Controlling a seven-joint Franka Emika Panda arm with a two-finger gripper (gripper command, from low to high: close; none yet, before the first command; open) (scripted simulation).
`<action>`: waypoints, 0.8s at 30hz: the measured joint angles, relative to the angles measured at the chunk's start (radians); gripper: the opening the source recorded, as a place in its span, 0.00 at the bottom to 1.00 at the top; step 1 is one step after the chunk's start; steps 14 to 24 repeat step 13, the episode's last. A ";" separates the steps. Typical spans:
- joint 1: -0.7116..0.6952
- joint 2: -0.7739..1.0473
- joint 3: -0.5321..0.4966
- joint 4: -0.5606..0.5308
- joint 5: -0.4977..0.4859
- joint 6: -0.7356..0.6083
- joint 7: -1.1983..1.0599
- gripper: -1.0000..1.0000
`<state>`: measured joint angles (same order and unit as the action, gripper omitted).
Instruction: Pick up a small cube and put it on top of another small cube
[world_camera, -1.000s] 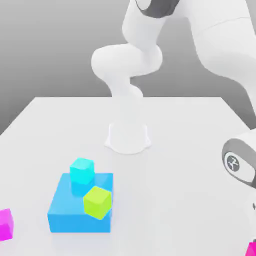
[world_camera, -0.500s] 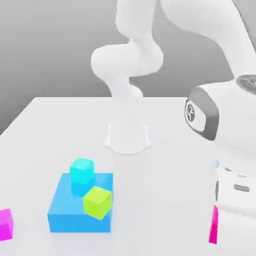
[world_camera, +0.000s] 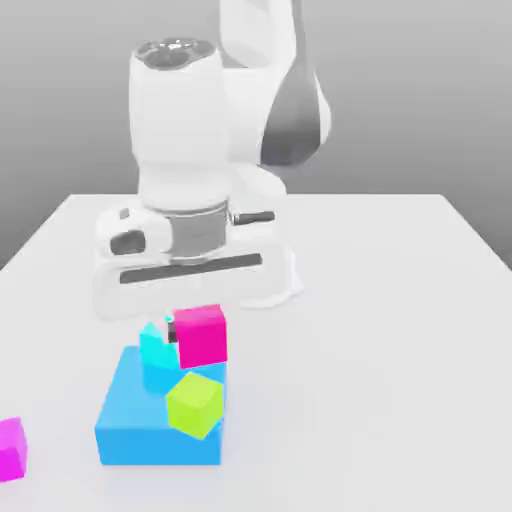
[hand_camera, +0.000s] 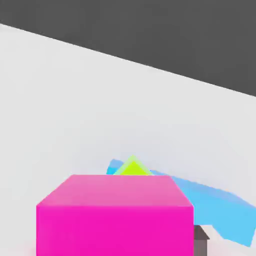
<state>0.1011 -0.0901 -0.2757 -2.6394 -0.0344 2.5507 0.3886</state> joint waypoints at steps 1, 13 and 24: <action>0.002 0.033 -0.002 -0.008 0.012 0.040 -0.008 0.00; -0.010 -0.063 0.005 0.009 -0.028 -0.070 0.023 1.00; -0.010 -0.063 0.005 0.009 -0.028 -0.070 0.023 1.00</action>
